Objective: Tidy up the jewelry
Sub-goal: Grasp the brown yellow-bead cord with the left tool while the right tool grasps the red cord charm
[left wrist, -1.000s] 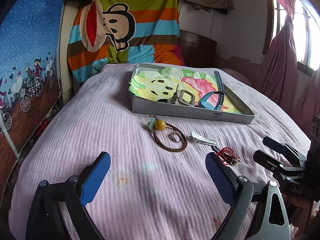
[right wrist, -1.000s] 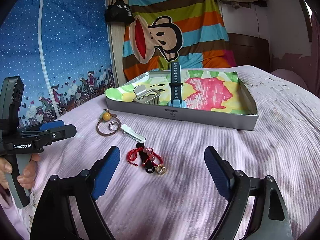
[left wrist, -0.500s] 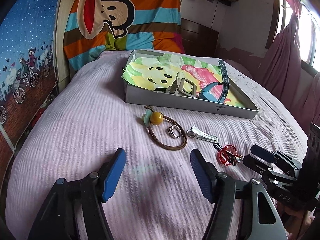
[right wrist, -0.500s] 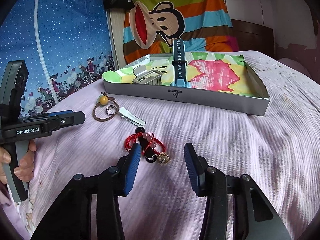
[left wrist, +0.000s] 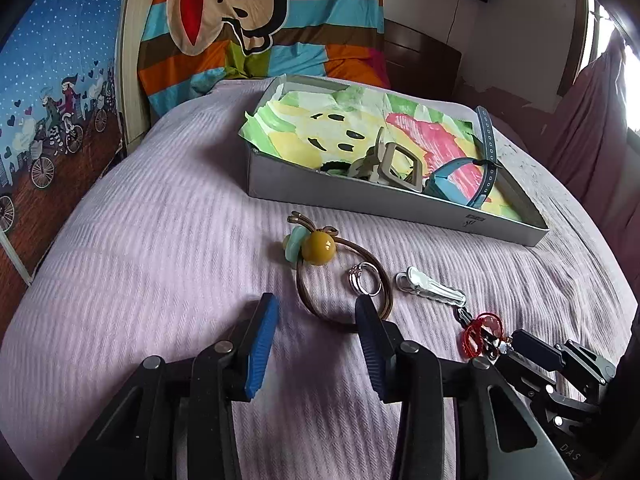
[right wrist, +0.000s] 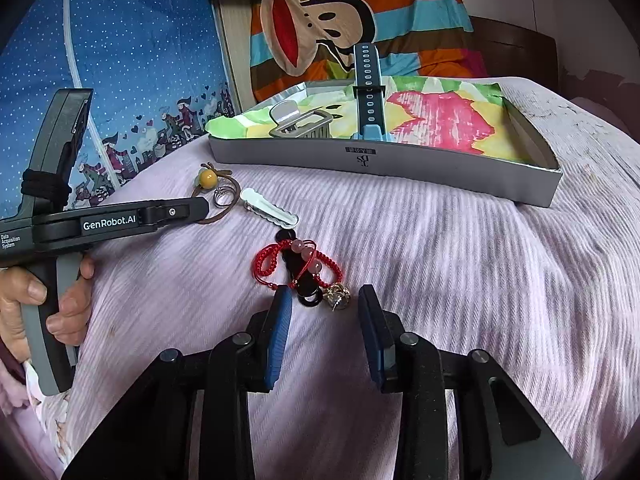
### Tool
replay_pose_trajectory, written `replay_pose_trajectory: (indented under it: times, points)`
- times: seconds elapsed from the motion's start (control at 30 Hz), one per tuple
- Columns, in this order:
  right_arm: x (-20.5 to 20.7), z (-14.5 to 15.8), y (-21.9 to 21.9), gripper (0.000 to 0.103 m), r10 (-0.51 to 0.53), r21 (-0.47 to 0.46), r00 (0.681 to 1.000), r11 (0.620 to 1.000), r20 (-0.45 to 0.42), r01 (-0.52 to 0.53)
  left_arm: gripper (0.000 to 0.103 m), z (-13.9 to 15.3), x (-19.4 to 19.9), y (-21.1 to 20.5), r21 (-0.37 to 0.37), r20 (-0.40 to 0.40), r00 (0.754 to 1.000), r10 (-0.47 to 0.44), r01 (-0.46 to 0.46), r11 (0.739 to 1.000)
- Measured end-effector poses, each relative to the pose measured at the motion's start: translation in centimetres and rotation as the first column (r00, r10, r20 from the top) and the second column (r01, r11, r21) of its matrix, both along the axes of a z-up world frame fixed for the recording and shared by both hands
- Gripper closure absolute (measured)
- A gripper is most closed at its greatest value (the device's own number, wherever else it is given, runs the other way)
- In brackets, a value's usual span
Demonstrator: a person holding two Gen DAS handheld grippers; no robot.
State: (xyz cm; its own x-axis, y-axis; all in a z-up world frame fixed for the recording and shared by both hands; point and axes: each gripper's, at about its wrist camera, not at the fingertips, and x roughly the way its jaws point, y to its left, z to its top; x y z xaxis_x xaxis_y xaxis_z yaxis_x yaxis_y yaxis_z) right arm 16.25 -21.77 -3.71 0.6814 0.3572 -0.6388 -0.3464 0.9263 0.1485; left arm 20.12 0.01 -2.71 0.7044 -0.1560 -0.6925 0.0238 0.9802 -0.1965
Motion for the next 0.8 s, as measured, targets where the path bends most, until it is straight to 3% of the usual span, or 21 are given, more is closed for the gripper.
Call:
replay_pose_trajectory:
  times: [0.27,0.63,0.8]
  points:
    - [0.1,-0.2,-0.1,0.077,-0.005,0.014,1.0,1.0,-0.003,0.005,0.095,-0.6,0.0,0.0,-0.02,-0.001,1.0,-0.011,0.011,1.0]
    - [0.0,-0.3,-0.2,0.089,0.006,0.025,1.0,1.0,-0.005,-0.006,0.1,-0.5,-1.4,-0.3,-0.053,0.054,0.997,-0.054,0.057,0.997]
    - [0.0,-0.4,-0.1,0.09,0.011,0.029,1.0,1.0,-0.004,-0.01,0.1,-0.4,-2.2,-1.0,-0.04,0.078,0.993,-0.091,0.094,0.995]
